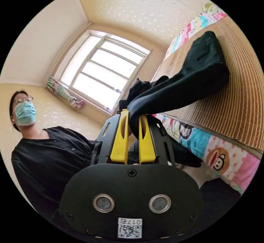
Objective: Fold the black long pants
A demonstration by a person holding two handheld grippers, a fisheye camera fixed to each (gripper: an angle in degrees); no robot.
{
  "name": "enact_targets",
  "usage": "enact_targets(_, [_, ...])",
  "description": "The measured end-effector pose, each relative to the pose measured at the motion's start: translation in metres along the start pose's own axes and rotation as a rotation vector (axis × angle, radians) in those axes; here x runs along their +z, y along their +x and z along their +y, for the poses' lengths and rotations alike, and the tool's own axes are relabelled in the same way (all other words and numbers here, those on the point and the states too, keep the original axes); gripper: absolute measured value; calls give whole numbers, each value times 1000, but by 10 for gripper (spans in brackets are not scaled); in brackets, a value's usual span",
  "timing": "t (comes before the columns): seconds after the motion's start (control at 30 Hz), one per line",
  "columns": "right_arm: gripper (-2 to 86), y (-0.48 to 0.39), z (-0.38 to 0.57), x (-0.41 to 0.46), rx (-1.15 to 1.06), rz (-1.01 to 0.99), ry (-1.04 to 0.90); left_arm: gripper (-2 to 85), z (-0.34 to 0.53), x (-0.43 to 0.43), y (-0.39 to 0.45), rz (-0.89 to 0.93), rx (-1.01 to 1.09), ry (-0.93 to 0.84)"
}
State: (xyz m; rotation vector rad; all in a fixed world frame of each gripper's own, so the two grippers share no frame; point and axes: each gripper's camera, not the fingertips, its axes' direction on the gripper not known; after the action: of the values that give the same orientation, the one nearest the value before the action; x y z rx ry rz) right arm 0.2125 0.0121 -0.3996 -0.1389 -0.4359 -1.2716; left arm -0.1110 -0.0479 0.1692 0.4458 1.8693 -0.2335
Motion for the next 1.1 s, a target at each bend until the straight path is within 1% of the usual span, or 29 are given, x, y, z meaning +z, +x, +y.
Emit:
enact_targets(0.03, [48, -33, -12, -6, -95, 16, -13, 61, -7, -2, 15, 6, 38, 0])
enact_targets(0.07, [48, -50, -18, -9, -137, 30, -18, 60, -22, -6, 46, -7, 118, -7])
enact_targets(0.13, [48, -120, -45, -20, -295, 102, -30, 59, -43, -12, 95, -44, 233, -3])
enact_targets(0.17, [48, -139, -50, -22, -340, 119, -29, 58, -55, -18, 127, -54, 312, 14])
enact_targets(0.2, [48, -175, -59, -27, -429, 142, -16, 56, -65, -24, 158, -47, 391, 44])
enact_targets(0.3, [51, -263, -71, -37, -621, 160, 41, 54, -83, -38, 228, 2, 557, 143])
enact_targets(0.33, [53, -293, -73, -40, -686, 175, 63, 54, -86, -40, 240, 14, 580, 162])
enact_targets(0.4, [56, -332, -77, -42, -749, 207, 94, 54, -99, -48, 280, 41, 652, 217])
enact_targets(0.47, [59, -363, -81, -42, -794, 234, 114, 54, -109, -53, 301, 46, 674, 250])
enact_targets(0.5, [60, -376, -85, -40, -806, 270, 124, 54, -117, -55, 310, 35, 687, 266])
enact_targets(0.53, [60, -382, -94, -39, -767, 320, 121, 54, -121, -55, 313, 16, 693, 273])
enact_targets(0.57, [60, -383, -101, -38, -737, 348, 118, 56, -130, -54, 311, -42, 685, 286])
enact_targets(0.6, [59, -379, -114, -34, -682, 425, 108, 56, -143, -52, 299, -94, 623, 287])
enact_targets(0.63, [58, -368, -128, -28, -633, 519, 99, 56, -151, -50, 288, -103, 572, 283])
enact_targets(0.67, [57, -359, -135, -24, -607, 559, 93, 55, -168, -48, 263, -104, 475, 279])
enact_targets(0.73, [55, -312, -171, -10, -515, 654, 74, 54, -193, -45, 223, -138, 371, 274])
enact_targets(0.8, [53, -269, -204, -1, -419, 710, 51, 53, -235, -44, 166, -218, 219, 234])
enact_targets(0.87, [52, -230, -235, 9, -337, 775, 24, 53, -261, -43, 131, -264, 139, 225])
enact_targets(0.93, [50, -190, -258, 20, -265, 820, 24, 52, -278, -40, 109, -315, 110, 212])
enact_targets(1.0, [48, -165, -258, 26, -241, 826, 8, 53, -281, -30, 92, -441, 123, 157])
enact_targets(1.03, [45, -145, -251, 33, -236, 845, -37, 53, -278, -25, 87, -477, 125, 126])
enact_targets(1.1, [37, -118, -221, 39, -277, 828, -52, 55, -244, -8, 67, -537, 175, 50])
